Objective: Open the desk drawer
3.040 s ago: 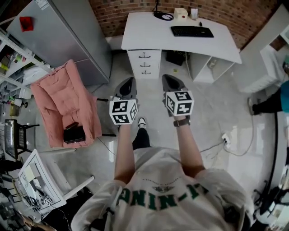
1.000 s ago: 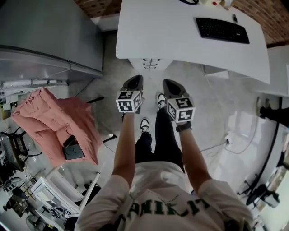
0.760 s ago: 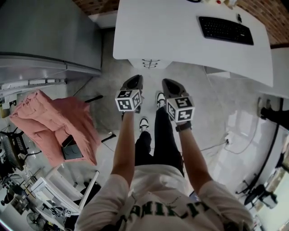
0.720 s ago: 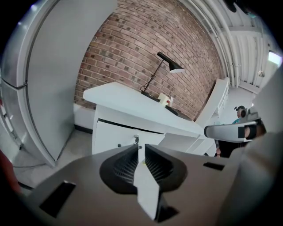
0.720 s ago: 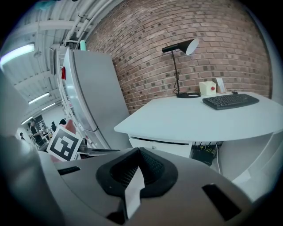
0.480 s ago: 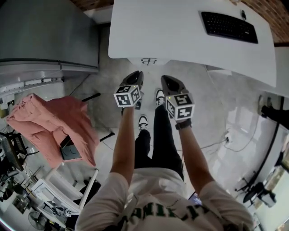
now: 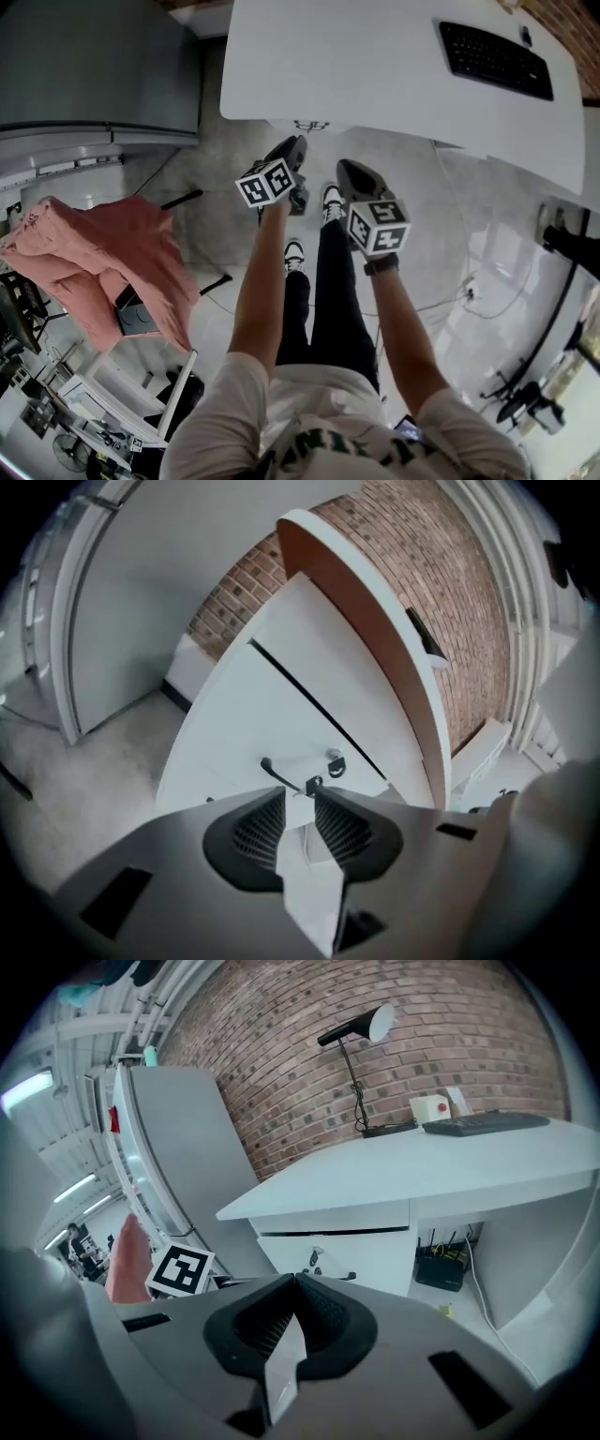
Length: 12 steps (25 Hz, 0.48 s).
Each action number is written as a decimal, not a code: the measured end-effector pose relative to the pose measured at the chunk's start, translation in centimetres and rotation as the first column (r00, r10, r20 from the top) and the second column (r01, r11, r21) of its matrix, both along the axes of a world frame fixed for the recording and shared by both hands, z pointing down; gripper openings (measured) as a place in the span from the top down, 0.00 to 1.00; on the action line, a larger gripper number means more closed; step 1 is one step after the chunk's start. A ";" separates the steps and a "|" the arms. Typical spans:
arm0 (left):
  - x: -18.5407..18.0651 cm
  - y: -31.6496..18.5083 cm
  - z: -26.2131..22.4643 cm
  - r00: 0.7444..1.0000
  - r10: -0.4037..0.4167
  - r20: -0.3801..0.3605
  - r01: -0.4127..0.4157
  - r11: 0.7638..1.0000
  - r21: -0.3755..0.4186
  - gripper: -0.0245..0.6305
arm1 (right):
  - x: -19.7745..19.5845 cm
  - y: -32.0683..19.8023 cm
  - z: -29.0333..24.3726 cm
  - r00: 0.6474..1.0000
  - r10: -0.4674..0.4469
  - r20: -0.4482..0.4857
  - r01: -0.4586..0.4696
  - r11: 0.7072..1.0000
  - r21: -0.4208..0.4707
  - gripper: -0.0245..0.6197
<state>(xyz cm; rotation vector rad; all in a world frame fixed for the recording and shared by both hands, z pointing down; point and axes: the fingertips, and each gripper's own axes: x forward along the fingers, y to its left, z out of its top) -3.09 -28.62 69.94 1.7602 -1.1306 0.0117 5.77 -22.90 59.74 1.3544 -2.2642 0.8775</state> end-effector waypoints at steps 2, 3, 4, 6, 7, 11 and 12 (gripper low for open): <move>-0.2 -0.5 0.7 0.997 -0.034 -0.063 0.034 0.999 -0.010 0.84 | -0.4 0.0 0.5 1.000 0.002 0.010 -0.002 1.000 0.003 0.96; -0.2 -0.6 1.1 0.995 -0.042 -0.090 0.040 0.999 -0.017 0.84 | -0.5 0.0 0.8 1.000 0.007 0.015 -0.007 1.000 0.002 0.96; -0.1 -0.8 1.6 0.993 -0.043 -0.110 0.041 0.999 -0.024 0.84 | -0.5 0.0 1.2 1.000 0.013 0.018 -0.013 1.000 0.000 0.96; 0.0 -1.3 2.4 0.988 -0.048 -0.145 0.045 0.999 -0.030 0.83 | -0.5 -0.3 1.8 0.999 0.023 0.027 -0.023 1.000 -0.002 0.96; 0.1 -1.6 2.6 0.985 -0.058 -0.165 0.053 0.998 -0.031 0.82 | -0.6 -0.4 1.9 0.999 0.023 0.030 -0.023 1.000 -0.003 0.96; 0.6 -2.9 3.4 0.960 -0.102 -0.260 0.098 0.995 -0.028 0.77 | -0.4 -0.9 2.3 0.999 0.024 0.042 -0.024 1.000 -0.005 0.96; 0.7 -3.2 3.4 0.951 -0.114 -0.287 0.110 0.994 -0.029 0.76 | -0.4 -1.1 2.3 0.999 0.026 0.047 -0.026 1.000 -0.003 0.96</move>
